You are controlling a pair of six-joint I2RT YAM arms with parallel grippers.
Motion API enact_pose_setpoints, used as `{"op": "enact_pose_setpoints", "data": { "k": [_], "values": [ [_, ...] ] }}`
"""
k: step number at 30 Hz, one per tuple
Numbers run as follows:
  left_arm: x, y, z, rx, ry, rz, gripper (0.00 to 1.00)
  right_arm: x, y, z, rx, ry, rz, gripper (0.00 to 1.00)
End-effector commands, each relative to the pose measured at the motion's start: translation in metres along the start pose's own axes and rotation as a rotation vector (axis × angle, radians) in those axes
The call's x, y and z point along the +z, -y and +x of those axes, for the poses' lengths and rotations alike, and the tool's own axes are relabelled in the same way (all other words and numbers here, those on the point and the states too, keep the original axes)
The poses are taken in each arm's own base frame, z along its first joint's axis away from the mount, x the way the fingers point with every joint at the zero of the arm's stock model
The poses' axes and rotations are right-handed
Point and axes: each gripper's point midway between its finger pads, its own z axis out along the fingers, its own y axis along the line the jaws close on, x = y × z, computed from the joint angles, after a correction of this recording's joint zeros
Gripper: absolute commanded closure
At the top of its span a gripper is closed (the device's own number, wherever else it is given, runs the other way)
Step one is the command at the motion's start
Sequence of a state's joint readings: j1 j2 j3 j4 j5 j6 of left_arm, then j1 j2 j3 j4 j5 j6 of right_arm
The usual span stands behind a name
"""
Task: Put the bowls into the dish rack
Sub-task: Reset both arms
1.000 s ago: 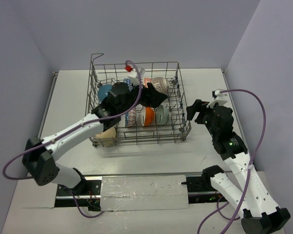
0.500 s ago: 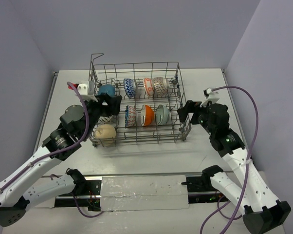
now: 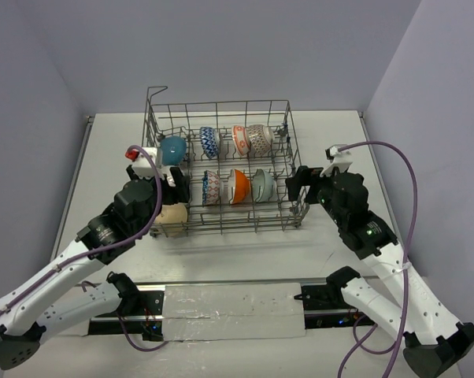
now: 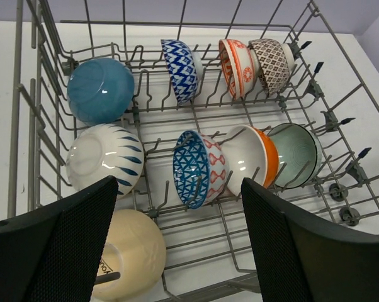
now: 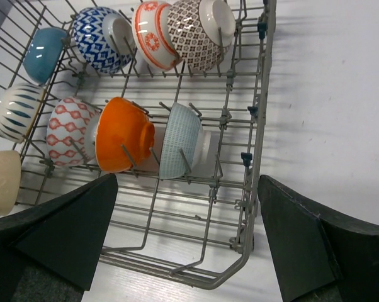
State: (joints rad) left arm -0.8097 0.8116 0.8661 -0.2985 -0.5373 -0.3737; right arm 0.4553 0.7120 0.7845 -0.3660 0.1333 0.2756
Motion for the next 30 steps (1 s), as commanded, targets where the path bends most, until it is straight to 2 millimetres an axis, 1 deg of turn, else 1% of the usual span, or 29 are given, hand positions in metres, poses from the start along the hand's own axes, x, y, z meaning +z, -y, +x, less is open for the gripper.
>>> {"op": "enact_pose_setpoints", "data": {
  "k": [1,2,5,9,13,20,30],
  "values": [
    [-0.008,-0.012,-0.016,0.014,0.049,-0.047,0.16,-0.006,-0.004,-0.024,0.001,0.083,-0.007,0.00],
    [-0.008,-0.012,-0.014,0.011,0.051,-0.043,0.14,-0.006,-0.006,-0.025,0.003,0.087,-0.014,0.00],
    [-0.012,-0.009,-0.019,-0.006,0.077,-0.018,0.11,-0.006,-0.009,-0.025,0.004,0.094,-0.029,0.00],
    [-0.012,-0.014,-0.018,0.003,0.079,-0.037,0.09,-0.006,-0.011,-0.026,0.006,0.106,-0.040,0.00],
    [-0.008,-0.016,-0.013,0.018,0.059,-0.060,0.08,-0.004,-0.011,-0.025,0.001,0.104,-0.042,0.00],
    [-0.004,-0.021,-0.012,0.016,0.053,-0.083,0.07,0.001,-0.011,-0.022,-0.002,0.083,-0.034,0.00],
    [-0.001,-0.026,-0.015,-0.011,0.051,-0.087,0.06,-0.004,-0.010,-0.024,0.004,0.103,-0.035,0.00]
  ]
}}
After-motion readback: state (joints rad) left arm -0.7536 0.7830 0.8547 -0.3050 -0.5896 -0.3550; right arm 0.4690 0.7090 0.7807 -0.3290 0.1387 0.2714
